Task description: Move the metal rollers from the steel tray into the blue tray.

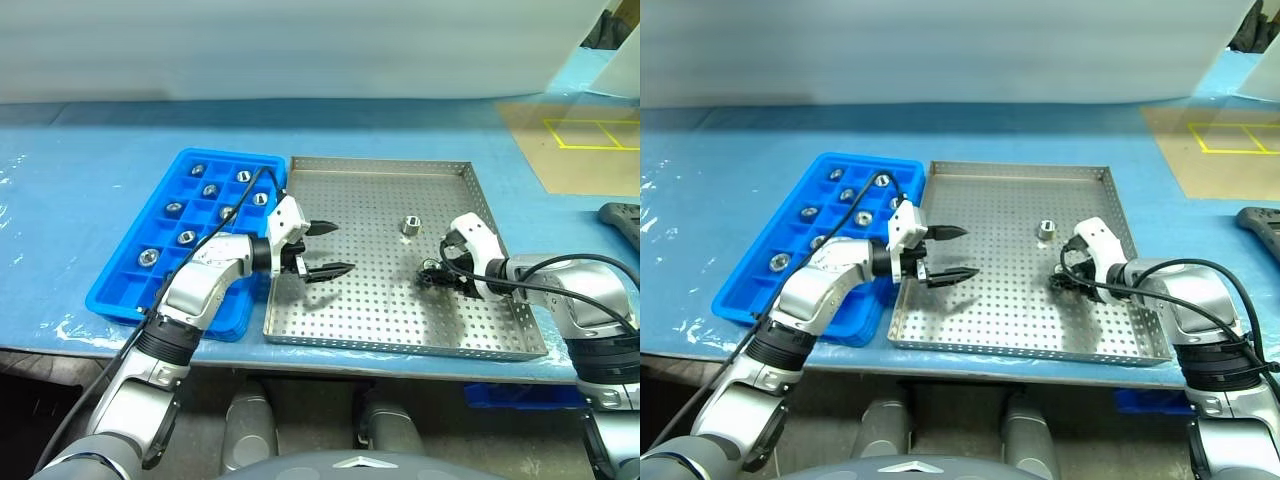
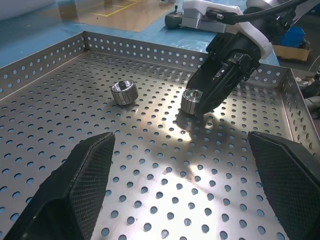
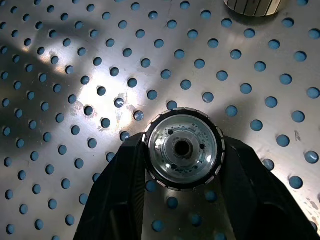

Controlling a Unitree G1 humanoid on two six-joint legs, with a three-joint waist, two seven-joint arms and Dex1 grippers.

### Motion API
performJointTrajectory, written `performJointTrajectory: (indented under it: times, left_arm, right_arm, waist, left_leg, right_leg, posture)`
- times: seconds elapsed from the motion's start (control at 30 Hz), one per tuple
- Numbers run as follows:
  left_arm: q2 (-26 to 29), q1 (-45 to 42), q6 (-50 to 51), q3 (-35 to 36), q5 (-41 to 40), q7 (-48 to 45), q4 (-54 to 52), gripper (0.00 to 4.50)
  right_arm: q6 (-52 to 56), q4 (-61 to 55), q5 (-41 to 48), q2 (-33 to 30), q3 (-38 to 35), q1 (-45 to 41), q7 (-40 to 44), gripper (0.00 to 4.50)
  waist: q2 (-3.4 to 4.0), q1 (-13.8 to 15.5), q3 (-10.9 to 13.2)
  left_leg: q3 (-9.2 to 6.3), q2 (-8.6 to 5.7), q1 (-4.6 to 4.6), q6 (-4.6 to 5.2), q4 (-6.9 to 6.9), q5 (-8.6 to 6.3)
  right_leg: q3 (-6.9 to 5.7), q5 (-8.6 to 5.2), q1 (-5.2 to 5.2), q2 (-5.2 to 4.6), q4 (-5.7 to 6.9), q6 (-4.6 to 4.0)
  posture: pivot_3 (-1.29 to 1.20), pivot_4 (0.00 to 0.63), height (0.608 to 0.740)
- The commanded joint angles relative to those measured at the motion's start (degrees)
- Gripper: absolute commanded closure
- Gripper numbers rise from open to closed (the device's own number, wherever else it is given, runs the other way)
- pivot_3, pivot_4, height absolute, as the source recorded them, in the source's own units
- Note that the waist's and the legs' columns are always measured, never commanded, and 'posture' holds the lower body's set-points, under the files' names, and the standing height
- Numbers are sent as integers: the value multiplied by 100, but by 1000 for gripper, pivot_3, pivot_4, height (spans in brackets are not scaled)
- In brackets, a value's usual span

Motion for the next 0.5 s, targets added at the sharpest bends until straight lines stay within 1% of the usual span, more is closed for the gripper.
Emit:
performJointTrajectory:
  times: [0.03, 0.2, 0.27, 0.43, 0.5]
  left_arm:
    - [50, 12, -118, 204, -12, 72, -161, 0]
    - [170, 204, 106, 453, -169, 219, -496, 0]
    - [244, 331, 188, 565, -204, 330, -690, 0]
    - [451, 773, 478, 864, -328, 657, -1314, 0]
    - [528, 973, 587, 967, -360, 781, -1559, 0]
  right_arm:
    - [-270, -86, 75, 75, -54, -206, 0, 2839]
    - [-855, 1, 17, 456, 71, -689, -42, 2839]
    - [-1172, 178, -19, 709, 189, -959, -24, 2839]
    - [-1857, 1002, -245, 1461, 632, -1771, -49, 2839]
    - [-2091, 1381, -370, 1729, 799, -2055, -59, 2839]
  waist:
    - [0, -4, 0]
    - [0, -73, 0]
    - [0, -98, 0]
    - [0, -111, 0]
    - [0, -66, 0]
  left_leg:
    - [0, 0, 0, 0, 0, 0]
    - [1, 1, -3, 0, -1, 0]
    - [1, 1, -4, 0, -2, 0]
    - [0, 2, -22, -1, -4, 0]
    - [-2, 2, -26, -1, -6, 0]
  right_leg:
    - [0, 0, 0, 0, 0, 0]
    - [2, 0, -8, 1, 3, 0]
    - [0, 0, -10, 1, 3, 0]
    - [-5, 0, -27, 1, 5, 0]
    - [-11, 0, -29, 1, 4, -1]
  posture:
    - [-107, 150, 740]
    - [-51, 150, 740]
    - [-29, 150, 740]
    - [67, 150, 740]
    - [111, 150, 740]
